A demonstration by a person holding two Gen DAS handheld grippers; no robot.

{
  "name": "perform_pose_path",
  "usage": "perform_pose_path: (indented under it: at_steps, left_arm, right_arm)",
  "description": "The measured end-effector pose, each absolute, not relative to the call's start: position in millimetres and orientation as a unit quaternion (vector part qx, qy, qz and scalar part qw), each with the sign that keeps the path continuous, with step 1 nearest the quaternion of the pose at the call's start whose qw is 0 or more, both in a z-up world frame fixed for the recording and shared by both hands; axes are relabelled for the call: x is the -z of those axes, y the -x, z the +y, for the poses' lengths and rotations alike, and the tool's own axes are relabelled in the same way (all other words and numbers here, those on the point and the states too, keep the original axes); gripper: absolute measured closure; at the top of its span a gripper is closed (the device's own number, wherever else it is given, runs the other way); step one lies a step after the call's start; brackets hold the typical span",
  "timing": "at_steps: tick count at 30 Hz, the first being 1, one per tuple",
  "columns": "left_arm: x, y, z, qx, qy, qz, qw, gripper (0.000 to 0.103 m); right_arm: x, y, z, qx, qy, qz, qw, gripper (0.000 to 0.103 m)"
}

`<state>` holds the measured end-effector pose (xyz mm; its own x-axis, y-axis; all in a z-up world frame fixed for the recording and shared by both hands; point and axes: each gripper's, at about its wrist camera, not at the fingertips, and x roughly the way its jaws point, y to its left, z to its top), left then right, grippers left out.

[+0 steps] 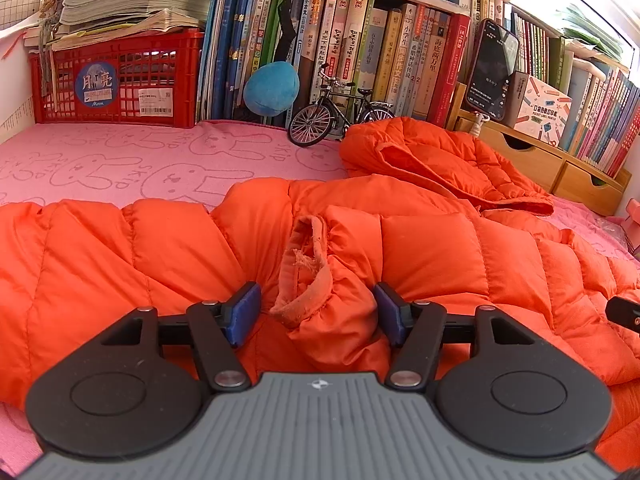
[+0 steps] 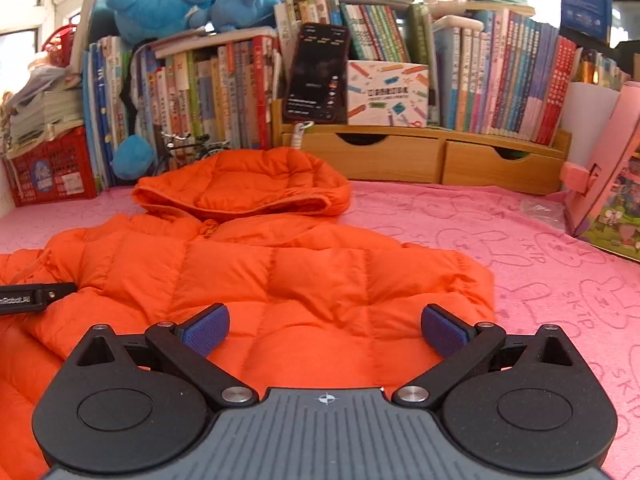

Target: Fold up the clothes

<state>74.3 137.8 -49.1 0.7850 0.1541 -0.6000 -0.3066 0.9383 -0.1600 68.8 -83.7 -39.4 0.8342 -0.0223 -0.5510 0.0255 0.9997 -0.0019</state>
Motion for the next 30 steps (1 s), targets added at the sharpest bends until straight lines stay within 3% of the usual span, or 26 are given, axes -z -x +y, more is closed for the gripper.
perform_pose_path:
  at_steps: [5, 12, 15, 23, 30]
  left_arm:
    - [48, -76, 135, -0.12, 0.118, 0.307, 0.937, 0.035]
    - [40, -66, 140, -0.107, 0.126, 0.305, 0.938, 0.034]
    - [25, -37, 159, -0.083, 0.17, 0.291, 0.938, 0.028]
    - [14, 66, 260, -0.209, 0.269, 0.232, 0.911, 0.022]
    - [28, 134, 340, -0.363, 0.336, 0.198, 0.846, 0.022]
  right_arm:
    - [61, -89, -119, 0.032, -0.056, 0.345, 0.937, 0.0]
    - [63, -88, -111, 0.038, -0.033, 0.35, 0.936, 0.0]
    - [60, -83, -111, 0.042, -0.034, 0.339, 0.939, 0.0]
    - [26, -50, -80, -0.006, 0.013, 0.255, 0.967, 0.0]
    - [32, -47, -28, -0.086, 0.042, 0.263, 0.96, 0.0]
